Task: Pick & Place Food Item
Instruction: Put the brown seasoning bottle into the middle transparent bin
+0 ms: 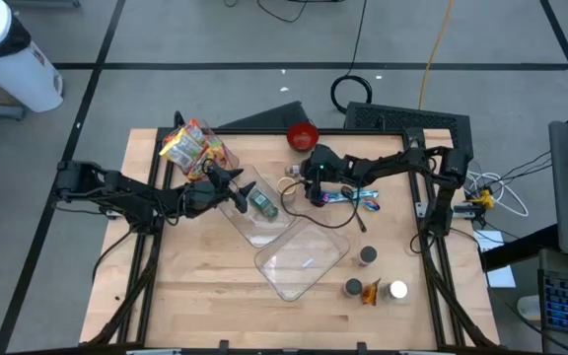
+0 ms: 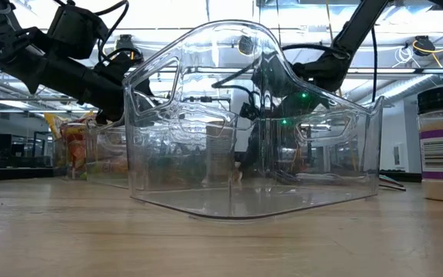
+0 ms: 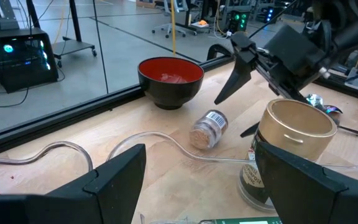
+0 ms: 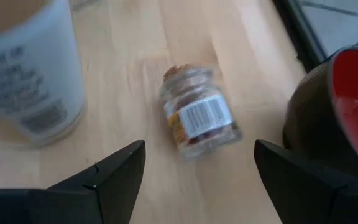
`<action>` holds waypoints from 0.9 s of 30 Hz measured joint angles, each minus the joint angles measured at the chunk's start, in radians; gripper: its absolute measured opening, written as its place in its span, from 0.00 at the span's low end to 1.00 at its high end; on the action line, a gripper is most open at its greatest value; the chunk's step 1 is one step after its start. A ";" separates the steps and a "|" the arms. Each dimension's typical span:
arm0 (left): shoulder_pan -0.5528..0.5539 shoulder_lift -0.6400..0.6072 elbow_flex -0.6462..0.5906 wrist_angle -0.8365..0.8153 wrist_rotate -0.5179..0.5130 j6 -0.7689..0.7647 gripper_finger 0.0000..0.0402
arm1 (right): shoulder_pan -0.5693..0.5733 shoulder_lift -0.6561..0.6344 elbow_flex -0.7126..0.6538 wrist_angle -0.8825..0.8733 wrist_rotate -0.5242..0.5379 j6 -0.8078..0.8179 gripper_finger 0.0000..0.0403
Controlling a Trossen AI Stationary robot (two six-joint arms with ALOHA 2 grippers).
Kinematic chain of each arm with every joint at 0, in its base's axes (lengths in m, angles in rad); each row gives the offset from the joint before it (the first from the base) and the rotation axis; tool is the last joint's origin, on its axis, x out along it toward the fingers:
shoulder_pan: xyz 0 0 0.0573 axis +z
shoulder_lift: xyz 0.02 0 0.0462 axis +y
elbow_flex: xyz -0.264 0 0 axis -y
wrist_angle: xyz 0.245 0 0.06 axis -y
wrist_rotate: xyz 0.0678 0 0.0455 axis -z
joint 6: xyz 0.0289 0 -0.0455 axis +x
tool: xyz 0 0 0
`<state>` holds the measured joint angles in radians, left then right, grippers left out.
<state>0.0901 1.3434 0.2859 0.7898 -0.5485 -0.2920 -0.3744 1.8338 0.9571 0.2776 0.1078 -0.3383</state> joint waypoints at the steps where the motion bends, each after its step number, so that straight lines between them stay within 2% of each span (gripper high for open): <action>1: 0.000 0.000 0.000 0.000 0.000 0.000 0.76 | 0.000 0.000 0.001 0.003 0.000 -0.003 0.73; 9: 0.000 0.000 0.000 0.000 0.000 0.000 0.76 | 0.000 0.000 0.001 -0.001 0.001 -0.047 0.73; 17: 0.000 0.000 0.000 0.000 0.000 0.000 0.76 | 0.003 0.000 0.088 -0.066 -0.008 -0.095 0.73; 27: 0.000 0.000 0.000 0.000 0.000 0.000 0.76 | -0.066 0.001 0.115 -0.148 -0.166 -0.130 0.73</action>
<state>0.0902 1.3434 0.2857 0.7895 -0.5484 -0.2922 -0.4400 1.8343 1.0724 0.1295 -0.0579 -0.4686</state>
